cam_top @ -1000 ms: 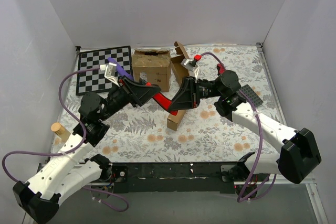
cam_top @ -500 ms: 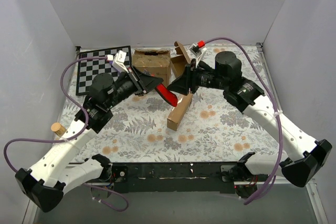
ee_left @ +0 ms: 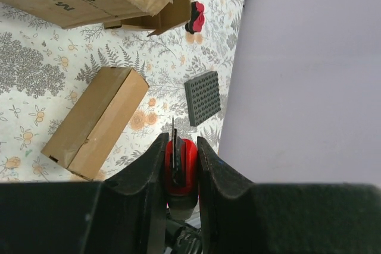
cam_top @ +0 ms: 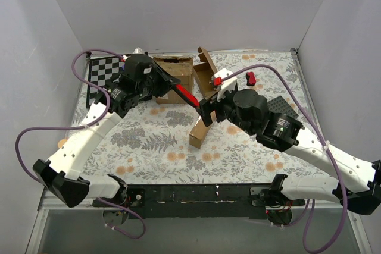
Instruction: Unpack the express box
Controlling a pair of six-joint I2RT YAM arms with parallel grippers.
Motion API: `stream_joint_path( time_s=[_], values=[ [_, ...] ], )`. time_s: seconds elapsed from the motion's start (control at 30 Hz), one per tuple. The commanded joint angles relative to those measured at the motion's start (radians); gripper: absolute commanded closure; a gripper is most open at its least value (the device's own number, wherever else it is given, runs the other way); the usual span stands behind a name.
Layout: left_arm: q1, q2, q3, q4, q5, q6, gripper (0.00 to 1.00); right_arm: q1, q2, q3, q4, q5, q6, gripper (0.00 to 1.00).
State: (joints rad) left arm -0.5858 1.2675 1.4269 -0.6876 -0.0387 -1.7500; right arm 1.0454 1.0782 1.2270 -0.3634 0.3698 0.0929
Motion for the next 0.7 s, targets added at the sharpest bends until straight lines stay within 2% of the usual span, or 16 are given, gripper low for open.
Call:
stream_joint_path(
  time_s=[0.0,0.17,0.27,0.67],
  values=[
    [-0.003,0.059,0.144,-0.210,-0.082,-0.147,1.00,0.067,-0.011,-0.006,0.077,0.129,-0.130,0.08],
    [-0.014,0.104,0.171,-0.274,-0.073,-0.252,1.00,0.074,0.032,0.017,0.090,0.181,-0.154,0.14],
    [-0.017,0.116,0.175,-0.286,-0.067,-0.267,1.00,0.076,0.022,-0.001,0.161,0.152,-0.180,0.16],
    [-0.029,0.138,0.201,-0.319,-0.044,-0.299,1.00,0.079,0.203,0.106,0.119,0.052,-0.217,0.19]
  ],
)
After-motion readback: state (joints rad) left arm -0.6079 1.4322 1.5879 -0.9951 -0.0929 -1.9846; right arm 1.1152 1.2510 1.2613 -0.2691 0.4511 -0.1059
